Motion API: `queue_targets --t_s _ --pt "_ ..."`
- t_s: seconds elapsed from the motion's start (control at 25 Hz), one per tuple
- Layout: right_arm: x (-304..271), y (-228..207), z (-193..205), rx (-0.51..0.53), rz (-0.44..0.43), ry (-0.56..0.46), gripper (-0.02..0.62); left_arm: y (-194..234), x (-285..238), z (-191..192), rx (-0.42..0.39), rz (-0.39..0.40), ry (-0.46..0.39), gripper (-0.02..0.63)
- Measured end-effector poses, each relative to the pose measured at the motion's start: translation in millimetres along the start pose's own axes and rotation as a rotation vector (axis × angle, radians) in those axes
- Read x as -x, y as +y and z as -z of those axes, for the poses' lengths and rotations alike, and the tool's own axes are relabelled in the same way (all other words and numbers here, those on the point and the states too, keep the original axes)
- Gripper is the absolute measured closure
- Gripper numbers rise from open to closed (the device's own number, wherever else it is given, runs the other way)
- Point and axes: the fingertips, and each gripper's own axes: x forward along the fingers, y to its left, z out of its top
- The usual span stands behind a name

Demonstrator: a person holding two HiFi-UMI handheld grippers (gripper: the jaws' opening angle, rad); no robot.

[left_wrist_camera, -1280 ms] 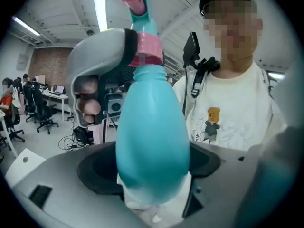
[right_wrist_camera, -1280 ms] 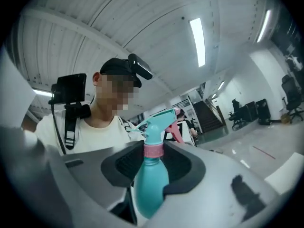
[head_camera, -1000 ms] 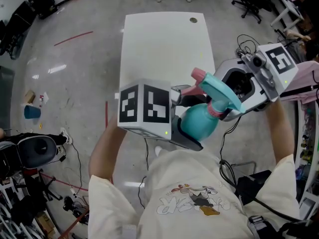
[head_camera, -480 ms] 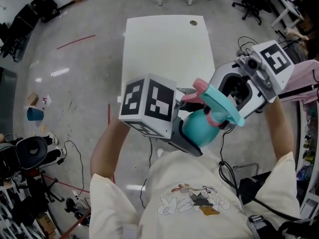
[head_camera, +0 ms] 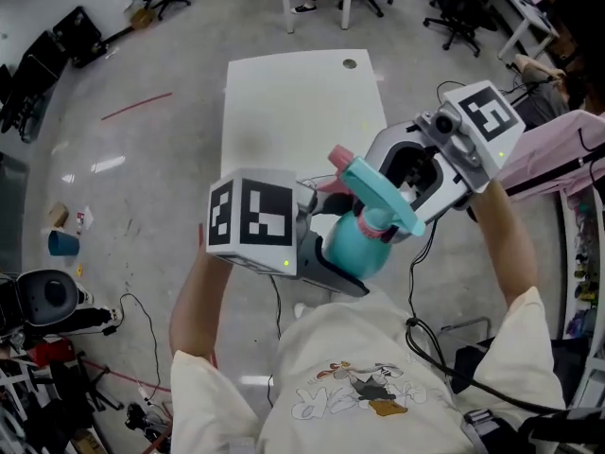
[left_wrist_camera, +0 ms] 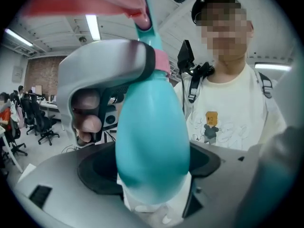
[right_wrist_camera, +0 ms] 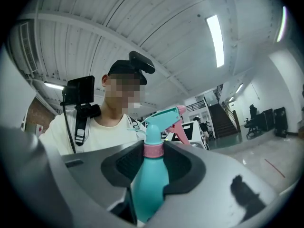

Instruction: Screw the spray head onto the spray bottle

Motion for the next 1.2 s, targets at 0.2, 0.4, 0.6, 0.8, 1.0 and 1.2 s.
queue_targets --t_s 0.2,0.4,0.6,0.8,1.0,1.2 --pt "-0.3 9.1 -6.8 0.014 -0.014 0.035 0.465 1.7 -8.6 -12.6 -0.044 -0.007 0.027 0.196" --pt "0.5 16.5 -8.3 0.01 -0.009 0.01 0.465 0.9 -16.4 -15.7 -0.036 -0.004 0.024 0.196" --pt "1.2 13.4 -11.7 0.009 0.046 -0.001 0.465 9.4 -15.3 -18.3 -0.039 -0.093 0.003 0.196" --pt "4.1 7.9 -11.9 0.036 0.118 0.018 0.465 20.5 -6.8 -15.9 -0.01 -0.213 0.017 0.196" --pt "16.7 -4.2 -14.8 0.026 0.223 0.031 0.465 39.9 1.0 -15.1 0.109 -0.35 0.023 0.198" --pt "44.0 -23.2 -22.3 0.049 0.383 0.037 0.465 76.0 17.4 -18.7 0.193 -0.568 0.043 0.198"
